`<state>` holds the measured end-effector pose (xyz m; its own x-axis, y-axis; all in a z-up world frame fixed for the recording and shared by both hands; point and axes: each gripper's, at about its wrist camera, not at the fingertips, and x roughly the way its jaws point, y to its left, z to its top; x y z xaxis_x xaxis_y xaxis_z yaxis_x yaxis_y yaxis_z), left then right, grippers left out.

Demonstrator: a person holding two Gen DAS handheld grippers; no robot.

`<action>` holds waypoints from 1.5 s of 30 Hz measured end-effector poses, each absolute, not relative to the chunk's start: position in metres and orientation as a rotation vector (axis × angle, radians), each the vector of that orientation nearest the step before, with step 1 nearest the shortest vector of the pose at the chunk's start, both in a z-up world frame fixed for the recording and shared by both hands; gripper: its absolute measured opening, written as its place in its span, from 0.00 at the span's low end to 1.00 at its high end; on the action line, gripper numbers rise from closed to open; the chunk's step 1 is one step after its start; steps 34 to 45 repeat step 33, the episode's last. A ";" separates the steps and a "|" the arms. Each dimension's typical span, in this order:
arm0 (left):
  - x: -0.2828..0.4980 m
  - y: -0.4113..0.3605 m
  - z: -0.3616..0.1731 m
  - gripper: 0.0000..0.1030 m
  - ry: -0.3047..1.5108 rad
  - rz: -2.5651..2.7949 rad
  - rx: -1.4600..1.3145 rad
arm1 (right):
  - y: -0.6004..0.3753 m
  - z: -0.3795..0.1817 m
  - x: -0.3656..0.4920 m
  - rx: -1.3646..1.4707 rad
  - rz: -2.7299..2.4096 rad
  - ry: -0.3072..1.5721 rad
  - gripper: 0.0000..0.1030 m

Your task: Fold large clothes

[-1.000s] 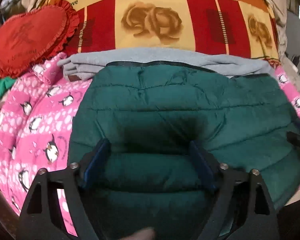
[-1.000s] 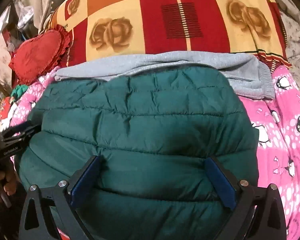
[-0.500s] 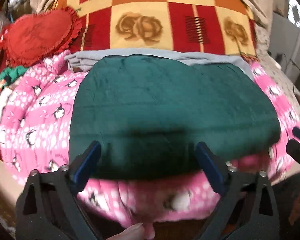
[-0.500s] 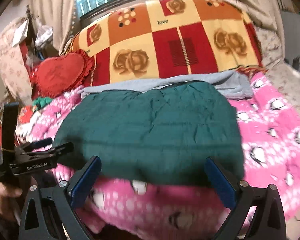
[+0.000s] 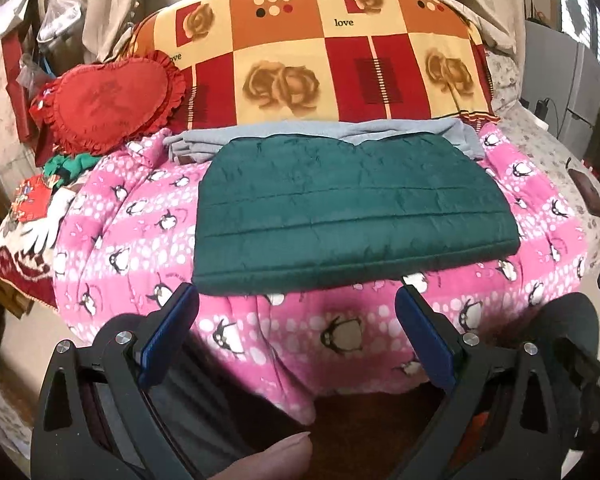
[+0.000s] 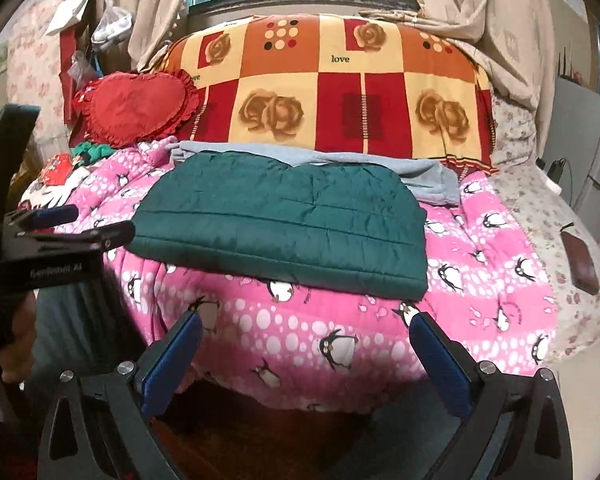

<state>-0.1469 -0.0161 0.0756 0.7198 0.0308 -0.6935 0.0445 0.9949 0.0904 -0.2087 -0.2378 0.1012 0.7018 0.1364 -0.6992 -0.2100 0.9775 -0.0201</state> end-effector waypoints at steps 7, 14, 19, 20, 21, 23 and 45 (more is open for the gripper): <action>-0.162 -0.017 0.090 0.96 0.740 -0.023 0.092 | -0.233 0.119 -0.223 -0.141 0.174 0.719 1.00; -0.168 -0.021 0.097 0.96 0.721 -0.036 0.103 | -0.238 0.123 -0.226 -0.124 0.166 0.702 1.00; -0.170 -0.024 0.097 0.96 0.718 -0.044 0.105 | -0.236 0.124 -0.228 -0.118 0.170 0.694 1.00; -0.170 -0.025 0.097 0.96 0.718 -0.045 0.104 | -0.236 0.124 -0.228 -0.119 0.170 0.694 1.00; -0.170 -0.025 0.097 0.96 0.718 -0.046 0.105 | -0.236 0.124 -0.228 -0.118 0.171 0.696 1.00; -0.170 -0.026 0.096 0.96 0.723 -0.050 0.104 | -0.236 0.123 -0.228 -0.116 0.173 0.697 1.00; -0.173 -0.030 0.095 0.96 0.708 -0.081 0.099 | -0.238 0.120 -0.227 -0.107 0.169 0.702 1.00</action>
